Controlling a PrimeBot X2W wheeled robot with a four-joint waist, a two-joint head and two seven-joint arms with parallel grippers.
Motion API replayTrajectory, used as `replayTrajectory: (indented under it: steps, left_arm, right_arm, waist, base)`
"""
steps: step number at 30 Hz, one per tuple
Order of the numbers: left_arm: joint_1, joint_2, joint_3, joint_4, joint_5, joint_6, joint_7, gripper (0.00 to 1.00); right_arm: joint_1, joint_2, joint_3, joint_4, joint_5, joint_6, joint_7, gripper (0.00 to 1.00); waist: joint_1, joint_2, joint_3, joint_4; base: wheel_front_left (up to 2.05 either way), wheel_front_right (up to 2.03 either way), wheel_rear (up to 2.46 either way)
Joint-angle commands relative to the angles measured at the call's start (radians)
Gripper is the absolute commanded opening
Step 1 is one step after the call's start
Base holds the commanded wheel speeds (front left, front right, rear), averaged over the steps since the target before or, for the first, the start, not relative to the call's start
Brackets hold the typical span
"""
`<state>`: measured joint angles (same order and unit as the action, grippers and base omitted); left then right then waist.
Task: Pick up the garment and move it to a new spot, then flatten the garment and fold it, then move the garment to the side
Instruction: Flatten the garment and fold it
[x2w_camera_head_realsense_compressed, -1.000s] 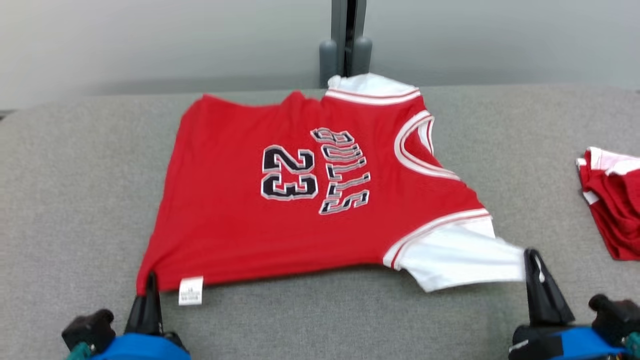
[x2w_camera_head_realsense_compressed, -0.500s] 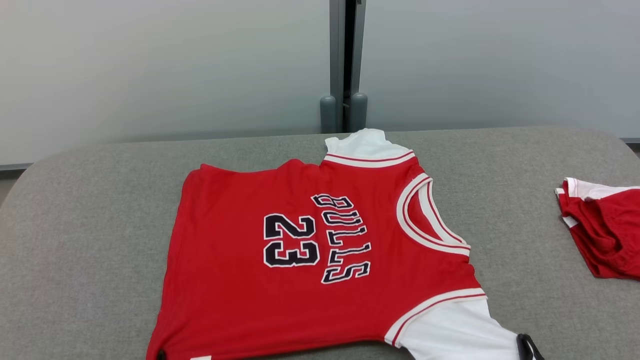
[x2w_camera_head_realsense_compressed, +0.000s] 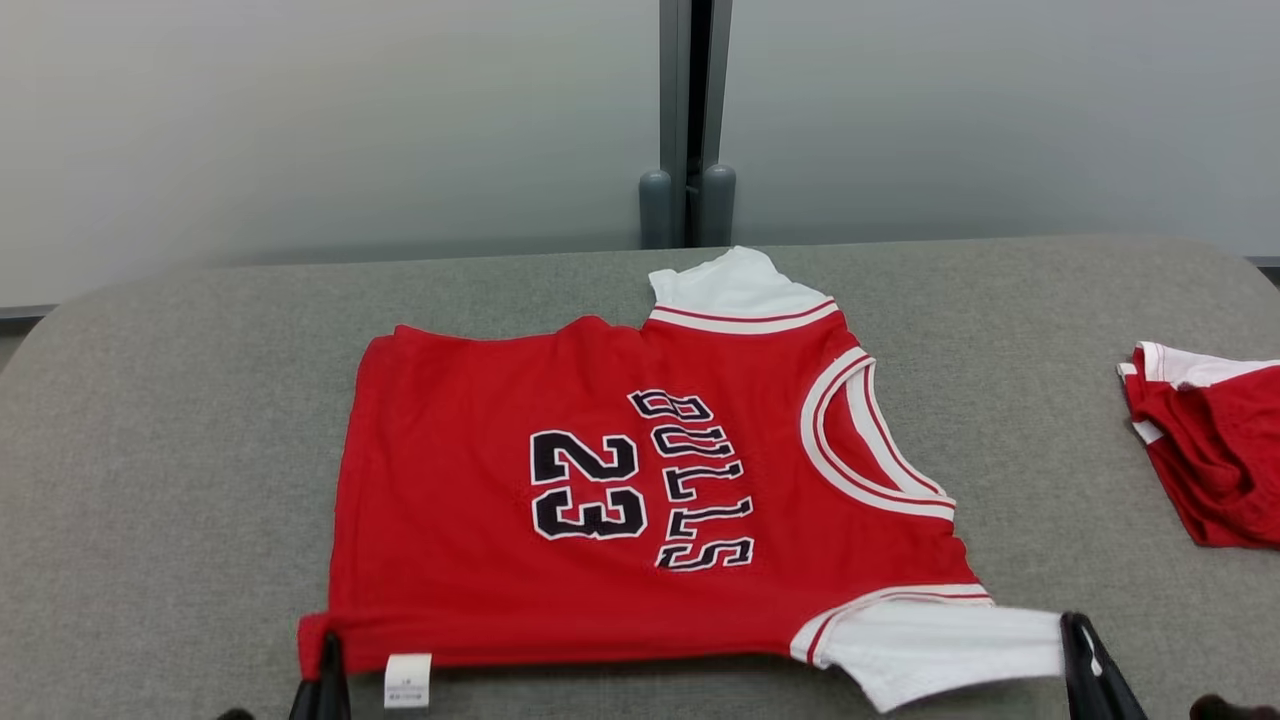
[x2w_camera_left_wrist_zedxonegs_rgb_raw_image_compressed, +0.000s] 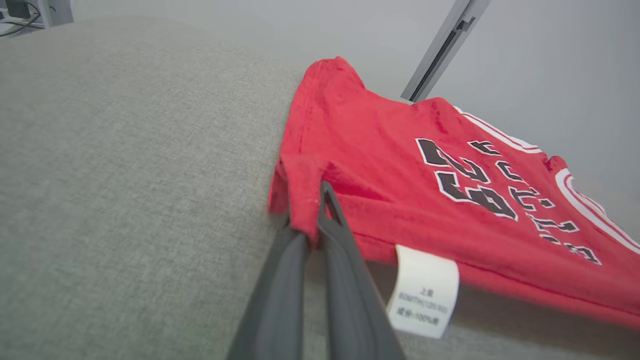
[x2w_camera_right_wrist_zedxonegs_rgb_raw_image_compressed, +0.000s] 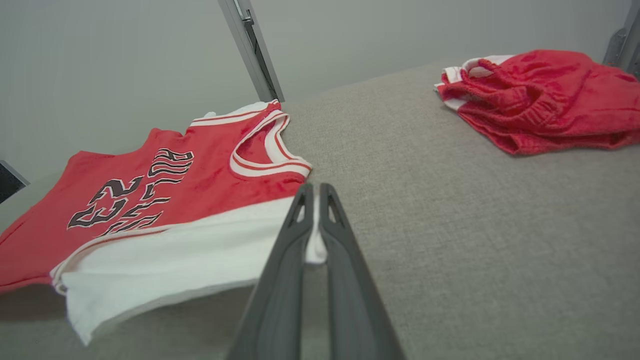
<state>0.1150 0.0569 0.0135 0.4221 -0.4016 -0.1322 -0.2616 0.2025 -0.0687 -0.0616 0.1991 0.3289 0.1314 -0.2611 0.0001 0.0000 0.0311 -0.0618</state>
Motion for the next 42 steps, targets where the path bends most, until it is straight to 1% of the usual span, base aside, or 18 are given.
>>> replayTrajectory:
  steps: [1, 7, 11, 22, 27, 33, 34, 35, 36, 42]
  left_arm:
    - [-0.031, 0.0, -0.009, -0.007, 0.001, 0.003, -0.004, 0.0]
    - [-0.126, 0.002, -0.042, 0.004, 0.007, 0.002, -0.004, 0.0]
    - [-0.188, 0.004, -0.035, 0.025, 0.008, 0.002, -0.004, 0.0]
    - [-0.37, 0.014, -0.036, 0.133, 0.038, 0.002, -0.004, 0.0]
    - [-0.434, 0.02, -0.015, 0.167, 0.05, 0.002, -0.004, 0.0]
    - [-0.472, 0.025, 0.002, 0.179, 0.07, 0.002, -0.004, 0.0]
    - [-0.472, 0.024, 0.003, 0.177, 0.074, 0.002, -0.004, 0.09]
    - [-0.471, 0.023, 0.011, 0.17, 0.08, 0.002, -0.004, 0.49]
    - [-0.467, 0.023, 0.021, 0.165, 0.085, 0.002, -0.004, 1.0]
    - [-0.411, 0.01, 0.063, 0.096, 0.149, 0.002, -0.004, 1.0]
  right_arm:
    - [-0.026, 0.003, -0.006, -0.006, 0.005, -0.001, -0.005, 0.0]
    - [-0.153, 0.009, 0.02, 0.019, -0.005, -0.001, -0.005, 0.0]
    - [-0.252, 0.01, 0.036, 0.045, -0.012, -0.001, -0.005, 0.0]
    - [-0.505, -0.003, 0.038, 0.196, -0.058, -0.001, -0.004, 0.0]
    - [-0.591, -0.002, 0.022, 0.248, -0.083, -0.001, -0.004, 0.0]
    - [-0.653, -0.005, 0.024, 0.263, -0.117, -0.001, -0.004, 0.0]
    - [-0.658, -0.003, 0.017, 0.259, -0.12, -0.001, -0.004, 0.0]
    - [-0.659, -0.001, 0.014, 0.254, -0.122, -0.001, -0.004, 0.35]
    - [-0.657, 0.001, 0.011, 0.252, -0.129, -0.001, -0.004, 1.0]
    - [-0.591, 0.011, -0.003, 0.221, -0.159, -0.001, -0.004, 1.0]
  waist:
    - [-0.0001, 0.0, 0.012, 0.008]
    - [-0.0001, 0.0, 0.061, 0.019]
    - [-0.0001, 0.0, 0.097, 0.024]
    - [-0.0001, 0.0, 0.184, 0.032]
    - [-0.0001, 0.0, 0.209, 0.029]
    - [-0.0001, 0.0, 0.223, 0.023]
    - [-0.0001, 0.0, 0.223, 0.023]
    - [-0.0001, 0.0, 0.223, 0.023]
    - [-0.0001, 0.0, 0.221, 0.023]
    - [-0.0001, 0.0, 0.199, 0.027]
  base:
    - [0.0, 0.0, 0.0]
    - [0.0, 0.0, 0.0]
    - [0.0, 0.0, 0.0]
    - [0.0, 0.0, 0.0]
    - [0.0, 0.0, 0.0]
    - [0.0, 0.0, 0.0]
    - [0.0, 0.0, 0.0]
    - [0.0, 0.0, 0.0]
    - [0.0, 0.0, 0.0]
    - [0.0, 0.0, 0.0]
